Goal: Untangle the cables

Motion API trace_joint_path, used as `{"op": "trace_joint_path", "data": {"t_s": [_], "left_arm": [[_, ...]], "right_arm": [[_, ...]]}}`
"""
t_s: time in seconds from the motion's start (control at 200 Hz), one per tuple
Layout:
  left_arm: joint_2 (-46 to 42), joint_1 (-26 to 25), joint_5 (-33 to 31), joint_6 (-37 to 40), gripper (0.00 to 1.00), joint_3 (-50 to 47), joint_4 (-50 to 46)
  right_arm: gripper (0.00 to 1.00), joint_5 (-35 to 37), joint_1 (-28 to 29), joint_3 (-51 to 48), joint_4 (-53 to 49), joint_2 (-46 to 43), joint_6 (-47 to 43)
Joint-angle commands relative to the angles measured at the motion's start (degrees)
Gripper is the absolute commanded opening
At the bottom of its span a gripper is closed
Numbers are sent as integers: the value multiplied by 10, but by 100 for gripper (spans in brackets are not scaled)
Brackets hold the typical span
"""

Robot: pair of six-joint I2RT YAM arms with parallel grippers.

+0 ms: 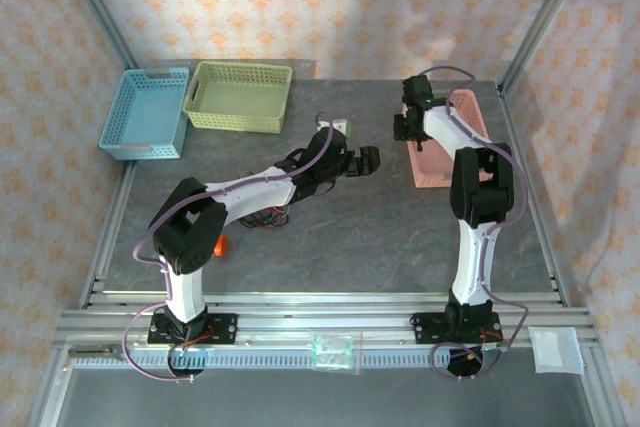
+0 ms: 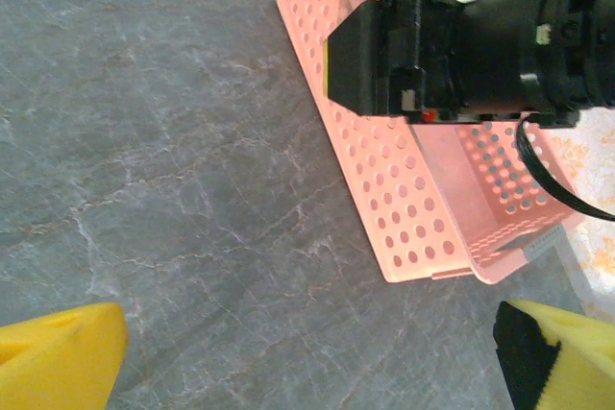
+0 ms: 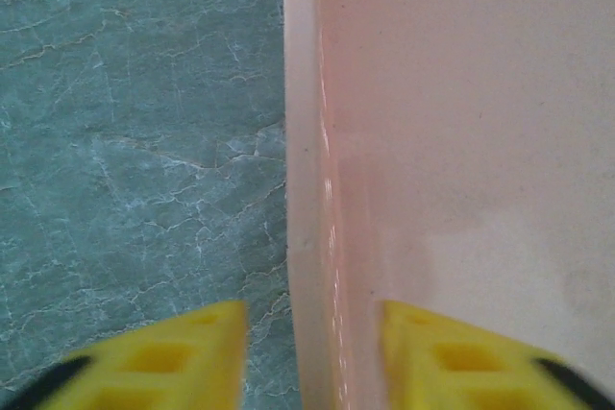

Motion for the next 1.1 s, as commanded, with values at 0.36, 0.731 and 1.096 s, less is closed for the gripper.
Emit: {"op": "trace_joint_path", "data": {"t_s": [0.36,0.731,1.096], "left_arm": [[-82,197,-42,54,99,10,-106],[144,244,-59,142,94,316,-275],[343,252,-139,213,76,594,-401]], "right_arm": [[75,16,78,-124,109,-218,55],[72,-34,173,-294,218,-359,154],[66,9,180,-338,190,-422,154]]}}
